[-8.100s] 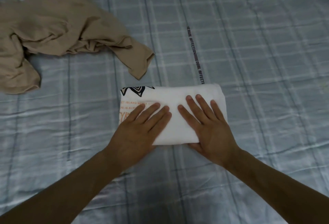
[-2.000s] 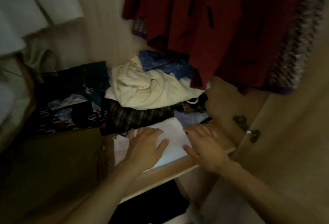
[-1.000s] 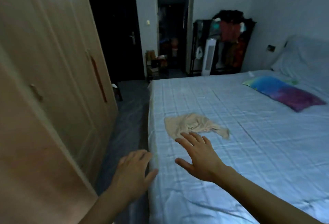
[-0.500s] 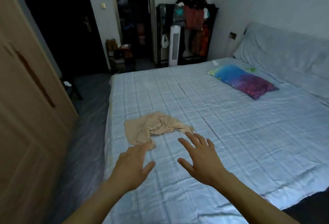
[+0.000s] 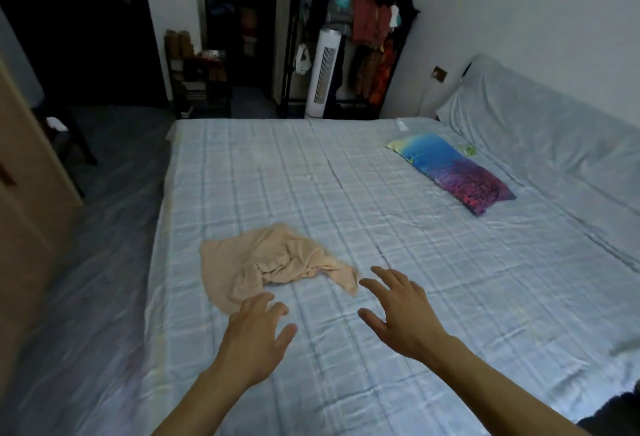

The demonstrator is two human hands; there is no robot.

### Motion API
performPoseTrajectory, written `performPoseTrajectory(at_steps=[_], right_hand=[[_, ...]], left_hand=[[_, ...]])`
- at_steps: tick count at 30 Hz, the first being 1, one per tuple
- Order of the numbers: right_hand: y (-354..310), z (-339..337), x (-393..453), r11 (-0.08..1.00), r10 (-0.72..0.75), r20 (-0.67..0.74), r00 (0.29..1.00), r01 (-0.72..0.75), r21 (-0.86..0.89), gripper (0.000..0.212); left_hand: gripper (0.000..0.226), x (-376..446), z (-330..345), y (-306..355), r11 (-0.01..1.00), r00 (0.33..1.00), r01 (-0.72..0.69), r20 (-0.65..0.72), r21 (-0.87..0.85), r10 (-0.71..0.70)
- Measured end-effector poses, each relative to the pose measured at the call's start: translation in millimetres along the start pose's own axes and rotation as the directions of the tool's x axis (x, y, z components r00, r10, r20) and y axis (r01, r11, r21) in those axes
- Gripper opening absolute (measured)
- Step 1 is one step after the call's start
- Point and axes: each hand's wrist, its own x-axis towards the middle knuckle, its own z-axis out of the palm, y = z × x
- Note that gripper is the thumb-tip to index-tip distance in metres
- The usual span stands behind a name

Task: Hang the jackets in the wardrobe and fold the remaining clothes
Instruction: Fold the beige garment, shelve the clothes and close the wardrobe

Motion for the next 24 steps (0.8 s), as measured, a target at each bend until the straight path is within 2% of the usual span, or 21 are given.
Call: performPoseTrajectory(at_steps=[7,12,16,20,24], right_hand=[[9,31,59,0.998,-0.018,0.05,0.999,0.014,0.064,0.063],[23,59,100,0.992,-0.029,0.099,0.995,0.016,0.129,0.063],[37,92,146,0.984,-0.044,0.141,0.989,0.018,0.178,0.062],[47,133,188,0.969,-0.025,0.177,0.984,-0.02,0.247,0.059],[56,170,230,0.943,-0.025,0.223,0.974,-0.051,0.329,0.06]], left_hand=[[0.043,45,2,-32,0.995,0.996,0.091,0.012,-0.04,-0.09],[0.033,82,6,-38,0.996,0.995,0.091,0.038,-0.013,-0.09],[0.033,119,19,-61,0.978,0.977,0.208,0.045,-0.03,-0.206],[0.034,162,46,-82,0.975,0.965,0.214,0.145,0.059,-0.221],[0.024,208,72,-99,0.966,0.956,0.257,0.156,-0.036,-0.248]])
